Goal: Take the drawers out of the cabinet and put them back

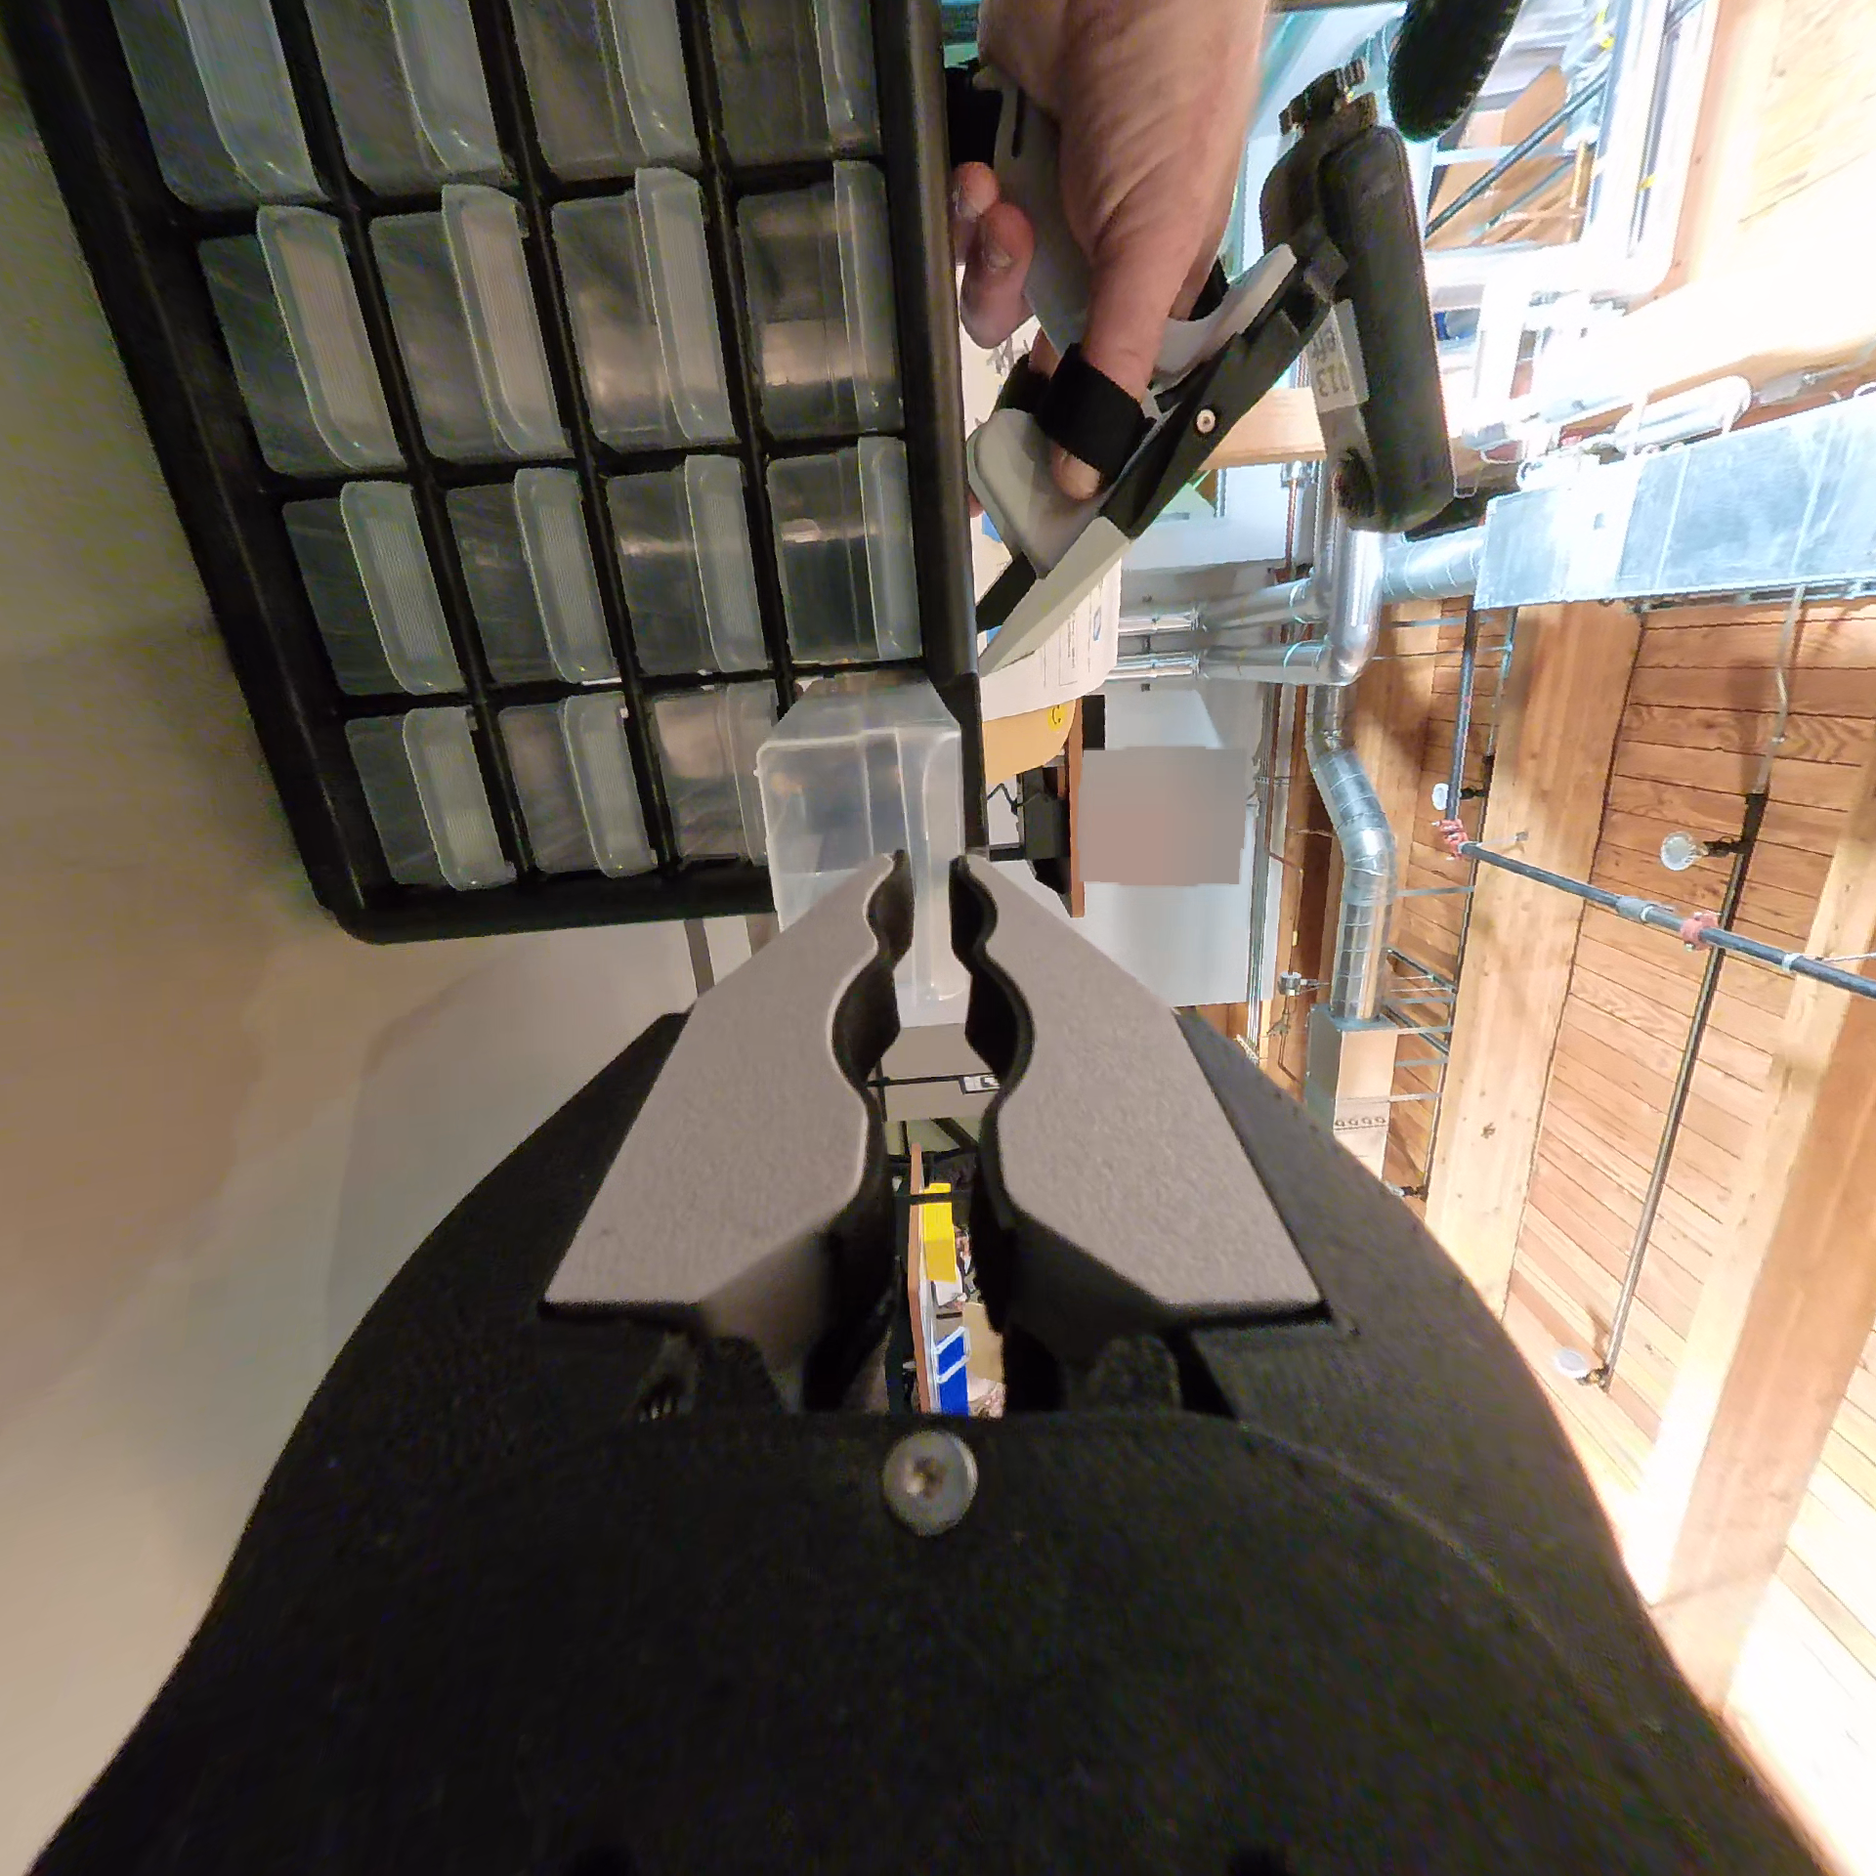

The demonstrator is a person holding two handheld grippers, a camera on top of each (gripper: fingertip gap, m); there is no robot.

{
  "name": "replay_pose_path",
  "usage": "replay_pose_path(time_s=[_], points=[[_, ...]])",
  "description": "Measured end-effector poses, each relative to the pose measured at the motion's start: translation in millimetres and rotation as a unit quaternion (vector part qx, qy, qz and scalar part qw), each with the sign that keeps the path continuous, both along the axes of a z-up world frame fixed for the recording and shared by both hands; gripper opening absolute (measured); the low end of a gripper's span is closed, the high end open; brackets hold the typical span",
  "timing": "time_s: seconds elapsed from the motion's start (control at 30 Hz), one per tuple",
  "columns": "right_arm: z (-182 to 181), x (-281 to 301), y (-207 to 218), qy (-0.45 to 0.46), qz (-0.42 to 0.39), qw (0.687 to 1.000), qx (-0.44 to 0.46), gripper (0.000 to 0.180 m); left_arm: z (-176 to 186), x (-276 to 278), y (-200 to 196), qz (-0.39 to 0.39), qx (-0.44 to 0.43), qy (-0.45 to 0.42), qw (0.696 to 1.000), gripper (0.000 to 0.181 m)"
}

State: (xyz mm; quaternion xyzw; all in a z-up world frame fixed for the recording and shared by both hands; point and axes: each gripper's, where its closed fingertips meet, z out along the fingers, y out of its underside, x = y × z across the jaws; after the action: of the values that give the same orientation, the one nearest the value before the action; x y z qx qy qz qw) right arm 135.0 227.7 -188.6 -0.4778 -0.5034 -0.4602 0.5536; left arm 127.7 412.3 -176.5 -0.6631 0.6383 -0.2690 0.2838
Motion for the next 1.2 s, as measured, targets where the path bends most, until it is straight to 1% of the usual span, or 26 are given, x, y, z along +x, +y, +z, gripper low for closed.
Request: replay_pose_path(time_s=[0.13, 0.3, 0.5, 0.63, 0.8, 0.97, 1.07, 1.2], points=[[1.6, -1.9, -7.3, 0.001, 0.004, 1.000, 0.011, 0.005, 0.0, 0.0, -0.1, 0.000, 0.000, 0.000, 1.000, 0.078], [8.6, -1.2, -20.9, 0.025, 0.003, 0.999, 0.027, 0.004, 0.1, 0.0, 0.0, 0.000, 0.000, 0.000, 1.000, 0.078], [10.8, 2.3, -26.4, 0.033, 0.000, 0.999, 0.031, 0.003, 0.0, 0.8, -2.4, -0.005, 0.001, 0.000, 1.000, 0.079], [6.6, -5.1, -30.0, 0.031, 0.011, 0.999, 0.037, 0.004, -0.2, 1.2, -2.3, -0.006, -0.001, 0.000, 1.000, 0.080], [15.3, -15.8, -35.7, 0.035, 0.022, 0.998, 0.044, 0.001, -0.2, 1.2, -2.2, -0.005, 0.000, 0.000, 1.000, 0.080], [14.2, -14.3, -38.4, 0.043, 0.023, 0.998, 0.032, 0.000, -0.2, 1.2, -2.0, -0.004, 0.000, 0.000, 1.000, 0.080], [16.0, -7.6, -41.1, 0.064, 0.018, 0.998, 0.012, 0.000, -0.2, 1.1, -1.9, -0.003, 0.001, 0.000, 1.000, 0.080], [28.9, 10.0, -50.8, 0.084, 0.013, 0.996, -0.004, 0.000, -0.1, 1.1, -1.8, -0.004, 0.000, 0.000, 1.000, 0.080]])
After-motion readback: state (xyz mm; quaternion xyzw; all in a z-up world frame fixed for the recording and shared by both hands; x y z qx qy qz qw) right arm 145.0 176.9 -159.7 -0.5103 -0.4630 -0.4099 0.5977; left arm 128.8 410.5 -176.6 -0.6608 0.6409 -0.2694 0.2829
